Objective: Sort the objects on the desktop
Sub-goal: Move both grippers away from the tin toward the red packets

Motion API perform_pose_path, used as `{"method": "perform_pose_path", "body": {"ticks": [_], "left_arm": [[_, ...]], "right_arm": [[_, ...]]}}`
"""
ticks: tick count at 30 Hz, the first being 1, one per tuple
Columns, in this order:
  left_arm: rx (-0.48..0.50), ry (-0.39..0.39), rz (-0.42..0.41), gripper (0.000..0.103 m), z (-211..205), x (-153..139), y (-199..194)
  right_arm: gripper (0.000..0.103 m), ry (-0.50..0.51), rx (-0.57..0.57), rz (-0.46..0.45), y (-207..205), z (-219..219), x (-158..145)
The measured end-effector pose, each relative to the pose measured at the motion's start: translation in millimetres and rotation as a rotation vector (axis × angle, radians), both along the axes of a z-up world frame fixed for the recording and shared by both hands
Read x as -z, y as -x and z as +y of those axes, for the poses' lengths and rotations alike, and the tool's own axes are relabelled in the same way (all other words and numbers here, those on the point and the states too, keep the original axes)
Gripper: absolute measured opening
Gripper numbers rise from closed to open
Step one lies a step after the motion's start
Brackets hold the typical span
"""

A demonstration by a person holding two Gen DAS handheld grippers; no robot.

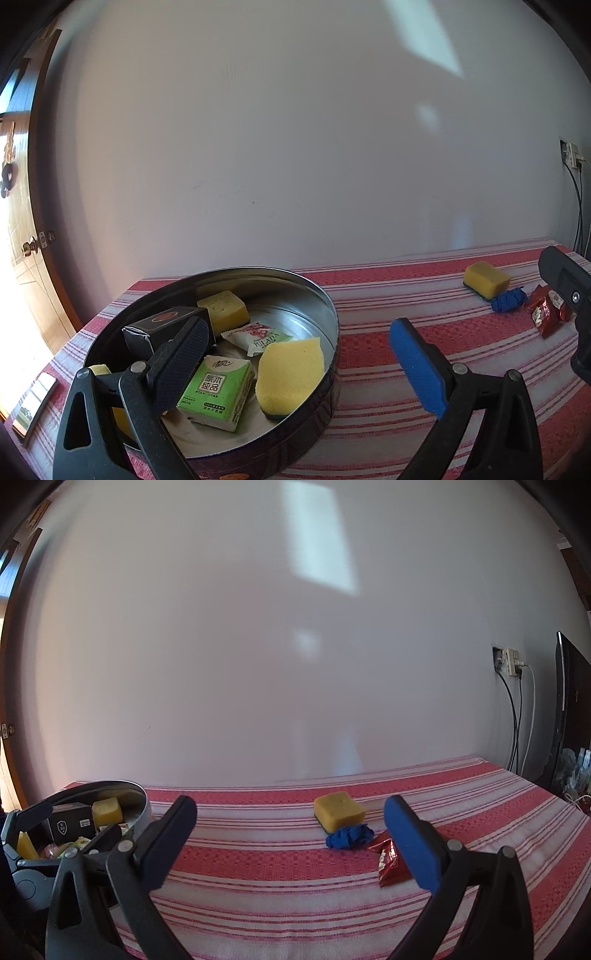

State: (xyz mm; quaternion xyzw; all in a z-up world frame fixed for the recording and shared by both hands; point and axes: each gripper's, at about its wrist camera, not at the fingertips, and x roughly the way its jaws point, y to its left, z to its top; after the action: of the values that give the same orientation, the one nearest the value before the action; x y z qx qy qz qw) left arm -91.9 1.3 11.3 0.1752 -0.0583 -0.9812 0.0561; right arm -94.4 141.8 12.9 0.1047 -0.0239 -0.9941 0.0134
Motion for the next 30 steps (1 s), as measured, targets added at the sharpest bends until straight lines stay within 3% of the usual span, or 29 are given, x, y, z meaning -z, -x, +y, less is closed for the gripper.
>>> {"method": "perform_pose_path", "body": {"ticks": [9, 18, 25, 30], "left_arm": [[0.04, 0.018, -0.002, 0.1, 18, 1, -6], [0.114, -0.009, -0.064, 0.1, 45, 3, -6], [0.201, -0.016, -0.117, 0.1, 82, 6, 0], [0.246, 0.003, -0.166, 0.1, 111, 10, 5]], "right_arm": [[0.103, -0.043, 0.005, -0.003, -10, 16, 1], [0.103, -0.048, 0.054, -0.021, -14, 57, 1], [0.103, -0.043, 0.122, -0.078, -5, 105, 4], [0.103, 0.015, 0.148, -0.149, 5, 141, 8]]}}
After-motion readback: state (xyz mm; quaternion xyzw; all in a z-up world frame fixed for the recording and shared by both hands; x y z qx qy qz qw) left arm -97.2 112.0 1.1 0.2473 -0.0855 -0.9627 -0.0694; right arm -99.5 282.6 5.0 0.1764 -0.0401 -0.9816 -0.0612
